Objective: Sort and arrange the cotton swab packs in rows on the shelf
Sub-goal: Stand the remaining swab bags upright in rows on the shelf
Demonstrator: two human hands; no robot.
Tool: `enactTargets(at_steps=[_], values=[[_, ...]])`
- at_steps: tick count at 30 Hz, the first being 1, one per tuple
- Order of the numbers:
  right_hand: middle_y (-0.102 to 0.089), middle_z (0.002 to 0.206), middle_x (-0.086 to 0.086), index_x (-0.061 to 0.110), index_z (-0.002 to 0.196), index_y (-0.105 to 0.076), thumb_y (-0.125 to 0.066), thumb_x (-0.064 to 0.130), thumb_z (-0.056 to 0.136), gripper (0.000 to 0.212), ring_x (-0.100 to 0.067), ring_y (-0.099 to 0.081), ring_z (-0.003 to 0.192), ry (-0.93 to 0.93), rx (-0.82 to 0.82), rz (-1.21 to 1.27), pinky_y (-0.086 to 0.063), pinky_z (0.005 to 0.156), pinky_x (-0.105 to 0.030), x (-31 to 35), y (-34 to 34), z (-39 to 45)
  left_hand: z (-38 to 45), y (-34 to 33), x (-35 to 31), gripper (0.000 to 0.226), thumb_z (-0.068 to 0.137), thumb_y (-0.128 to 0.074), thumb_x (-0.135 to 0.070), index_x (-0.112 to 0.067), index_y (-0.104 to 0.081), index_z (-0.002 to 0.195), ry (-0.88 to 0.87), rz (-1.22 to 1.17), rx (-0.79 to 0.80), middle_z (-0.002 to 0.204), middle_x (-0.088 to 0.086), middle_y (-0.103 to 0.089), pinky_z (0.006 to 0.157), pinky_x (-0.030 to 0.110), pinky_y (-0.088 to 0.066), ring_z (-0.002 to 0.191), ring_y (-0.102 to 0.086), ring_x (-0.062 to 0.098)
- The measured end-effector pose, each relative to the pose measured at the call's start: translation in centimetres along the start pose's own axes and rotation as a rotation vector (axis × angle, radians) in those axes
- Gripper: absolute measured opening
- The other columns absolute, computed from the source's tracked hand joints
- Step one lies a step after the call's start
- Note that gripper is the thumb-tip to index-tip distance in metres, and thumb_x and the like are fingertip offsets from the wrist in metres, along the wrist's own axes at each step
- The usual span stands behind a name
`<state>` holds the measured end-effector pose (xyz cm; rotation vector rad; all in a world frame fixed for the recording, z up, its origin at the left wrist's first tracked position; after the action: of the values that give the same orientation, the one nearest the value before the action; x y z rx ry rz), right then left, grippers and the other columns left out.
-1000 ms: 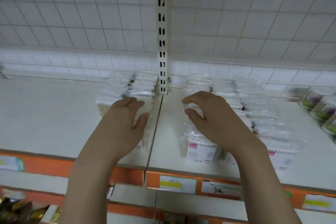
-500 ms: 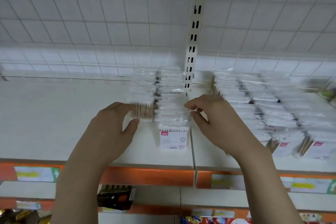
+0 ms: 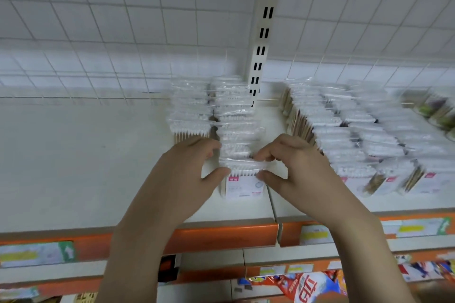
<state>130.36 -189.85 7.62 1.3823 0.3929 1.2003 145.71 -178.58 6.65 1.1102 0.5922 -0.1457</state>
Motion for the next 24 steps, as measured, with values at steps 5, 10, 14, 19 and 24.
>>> enactTargets(at_steps=[5, 10, 14, 19, 24], values=[[-0.055, 0.088, 0.012, 0.02, 0.092, -0.069, -0.074, 0.017, 0.078, 0.015, -0.015, -0.054, 0.088, 0.087, 0.004, 0.029, -0.044, 0.083, -0.037, -0.5, 0.0, -0.2, -0.2, -1.0, -0.9, 0.024, 0.075, -0.069, -0.041, -0.024, -0.062, 0.09, -0.032, -0.05, 0.025, 0.082, -0.016, -0.053, 0.069, 0.026, -0.045, 0.079, -0.053, 0.005], [-0.058, 0.088, 0.012, 0.02, 0.09, -0.069, -0.071, 0.02, 0.081, 0.009, -0.006, -0.054, 0.084, 0.12, 0.035, 0.13, -0.045, 0.08, -0.028, -0.9, 0.2, -0.6, -0.5, -1.3, -1.1, 0.017, 0.071, -0.075, -0.034, -0.025, -0.063, 0.08, -0.008, -0.09, 0.044, 0.079, -0.02, -0.056, 0.066, 0.015, -0.041, 0.076, -0.055, -0.003], [-0.061, 0.085, 0.007, 0.017, 0.087, -0.069, -0.063, 0.012, 0.086, 0.008, -0.005, -0.054, 0.077, 0.101, -0.03, 0.223, -0.04, 0.07, -0.011, -1.3, 0.9, -0.3, -1.1, -1.2, -1.2, 0.016, 0.069, -0.077, -0.033, -0.027, -0.063, 0.074, 0.021, -0.104, 0.027, 0.077, -0.02, -0.059, 0.065, 0.006, -0.038, 0.081, -0.055, -0.005], [-0.056, 0.097, 0.007, 0.015, 0.107, -0.065, -0.057, 0.012, 0.09, 0.019, 0.003, -0.045, 0.072, 0.052, -0.098, 0.088, -0.035, 0.07, -0.005, -1.9, 1.6, 1.3, -1.5, -1.0, -1.3, 0.015, 0.074, -0.072, -0.038, -0.027, -0.069, 0.083, 0.031, -0.075, 0.011, 0.08, -0.02, -0.062, 0.068, 0.008, -0.041, 0.082, -0.056, -0.002], [-0.055, 0.098, 0.007, 0.016, 0.113, -0.061, -0.056, 0.016, 0.091, 0.023, -0.004, -0.044, 0.076, 0.04, -0.052, 0.015, -0.034, 0.07, -0.015, -2.1, 1.3, 2.3, -2.0, -0.4, -1.4, 0.007, 0.083, -0.066, -0.028, -0.028, -0.07, 0.088, 0.018, -0.045, -0.026, 0.079, -0.021, -0.062, 0.068, 0.017, -0.044, 0.079, -0.057, 0.0]])
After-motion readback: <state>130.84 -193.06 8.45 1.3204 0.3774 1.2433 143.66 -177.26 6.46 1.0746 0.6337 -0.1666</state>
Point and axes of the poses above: each hand's wrist, its own z-axis towards the middle knuckle, its own y-axis out of the back of the hand, x = y × z, the point moved 2 cm from there along z, towards the middle knuckle
